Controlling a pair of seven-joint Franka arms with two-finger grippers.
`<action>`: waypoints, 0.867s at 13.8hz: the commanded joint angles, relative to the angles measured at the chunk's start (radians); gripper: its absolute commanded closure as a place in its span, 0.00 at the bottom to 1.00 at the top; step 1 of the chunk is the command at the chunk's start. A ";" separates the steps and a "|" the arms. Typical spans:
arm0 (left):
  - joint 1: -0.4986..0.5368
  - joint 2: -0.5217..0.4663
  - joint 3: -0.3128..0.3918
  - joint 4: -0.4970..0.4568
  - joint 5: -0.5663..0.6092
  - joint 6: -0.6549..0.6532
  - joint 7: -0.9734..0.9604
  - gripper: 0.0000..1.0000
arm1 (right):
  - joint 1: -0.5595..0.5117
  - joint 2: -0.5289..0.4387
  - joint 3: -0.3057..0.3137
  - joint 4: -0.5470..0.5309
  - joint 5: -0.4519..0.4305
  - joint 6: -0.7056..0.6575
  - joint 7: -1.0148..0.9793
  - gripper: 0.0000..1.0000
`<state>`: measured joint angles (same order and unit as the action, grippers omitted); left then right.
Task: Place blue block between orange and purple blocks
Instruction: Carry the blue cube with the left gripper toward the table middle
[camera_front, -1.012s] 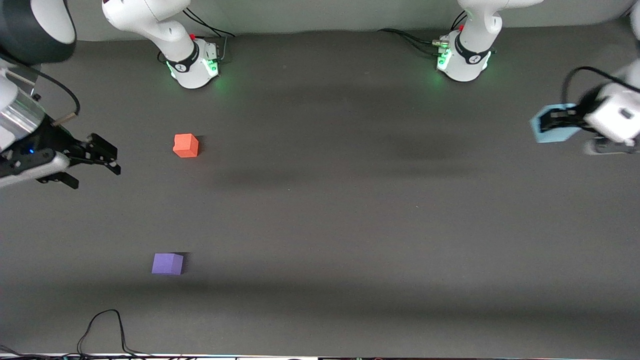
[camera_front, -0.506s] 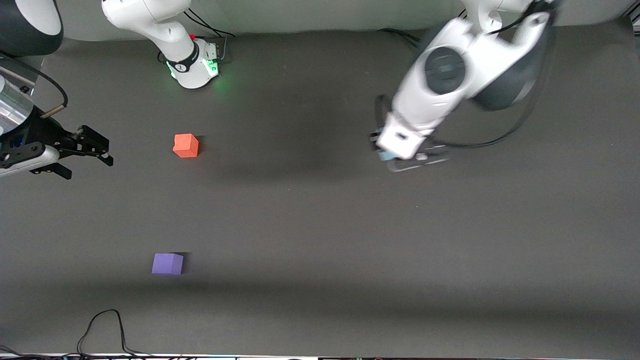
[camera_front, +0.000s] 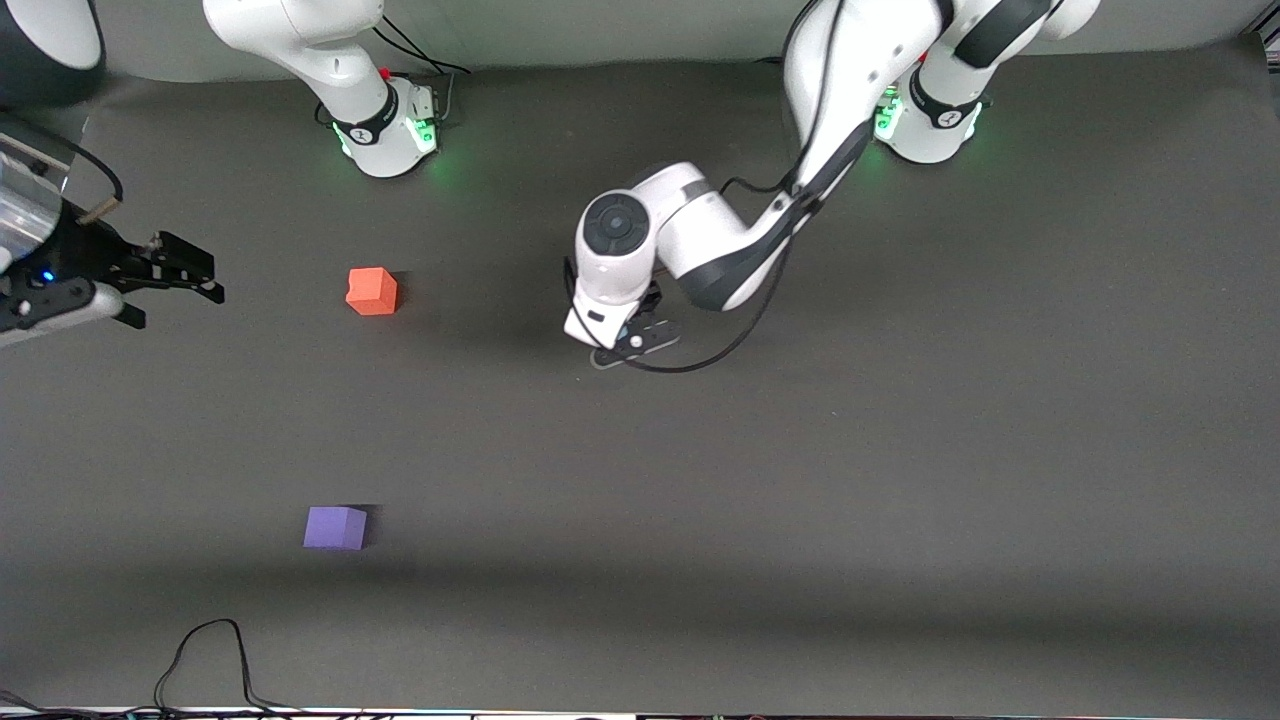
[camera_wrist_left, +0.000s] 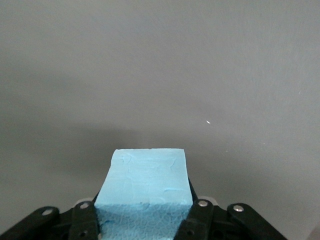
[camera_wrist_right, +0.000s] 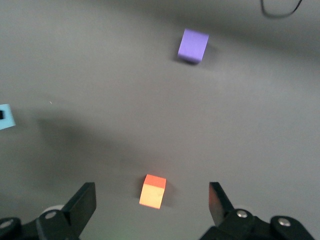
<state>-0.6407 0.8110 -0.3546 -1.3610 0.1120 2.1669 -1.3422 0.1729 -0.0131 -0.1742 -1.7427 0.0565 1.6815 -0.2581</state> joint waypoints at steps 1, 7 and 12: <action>-0.121 0.108 0.092 0.114 0.040 0.013 -0.058 0.72 | 0.002 0.061 0.012 0.026 -0.013 -0.009 -0.004 0.00; -0.155 0.123 0.123 0.114 0.049 0.038 -0.071 0.00 | 0.079 0.036 0.002 0.015 -0.055 0.023 0.042 0.00; -0.007 -0.096 0.123 0.099 0.054 -0.189 -0.040 0.00 | 0.098 0.053 0.009 -0.043 0.058 0.081 0.148 0.00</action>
<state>-0.7138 0.8477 -0.2265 -1.2202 0.1502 2.0850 -1.3868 0.2514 0.0414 -0.1677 -1.7483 0.0521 1.7341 -0.2047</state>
